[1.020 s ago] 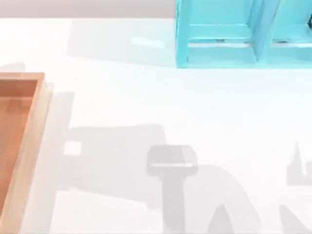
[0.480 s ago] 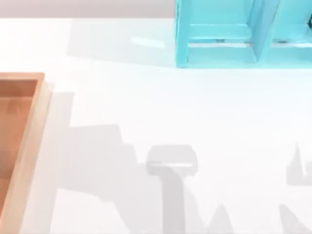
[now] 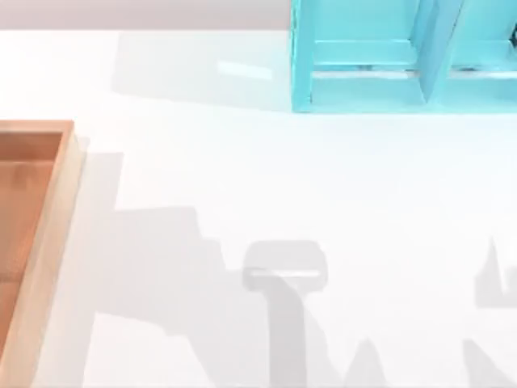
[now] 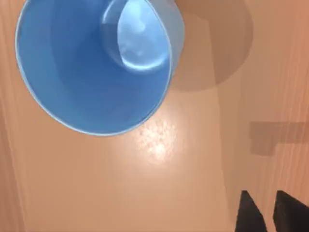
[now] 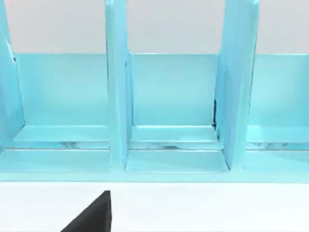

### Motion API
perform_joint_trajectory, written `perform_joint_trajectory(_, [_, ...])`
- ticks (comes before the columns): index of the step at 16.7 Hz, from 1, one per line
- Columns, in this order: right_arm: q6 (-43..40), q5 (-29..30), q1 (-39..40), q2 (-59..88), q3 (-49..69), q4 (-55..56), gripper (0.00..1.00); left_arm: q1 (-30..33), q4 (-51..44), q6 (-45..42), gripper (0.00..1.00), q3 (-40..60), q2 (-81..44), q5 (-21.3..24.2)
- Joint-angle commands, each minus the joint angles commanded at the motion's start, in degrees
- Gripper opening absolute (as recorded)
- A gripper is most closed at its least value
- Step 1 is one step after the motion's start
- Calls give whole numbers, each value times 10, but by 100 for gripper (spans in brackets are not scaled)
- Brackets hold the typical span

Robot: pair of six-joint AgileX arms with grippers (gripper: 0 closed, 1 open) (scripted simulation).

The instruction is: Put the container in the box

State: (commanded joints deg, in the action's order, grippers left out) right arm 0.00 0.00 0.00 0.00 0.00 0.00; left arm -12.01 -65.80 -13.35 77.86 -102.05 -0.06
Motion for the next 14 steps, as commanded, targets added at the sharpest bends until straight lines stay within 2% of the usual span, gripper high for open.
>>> perform_joint_trajectory(8, [0,0,0,0,0,0,100,0,0,0,98,0,0,0])
perform_joint_trajectory(14, [0,0,0,0,0,0,100,0,0,0,100,0,0,0])
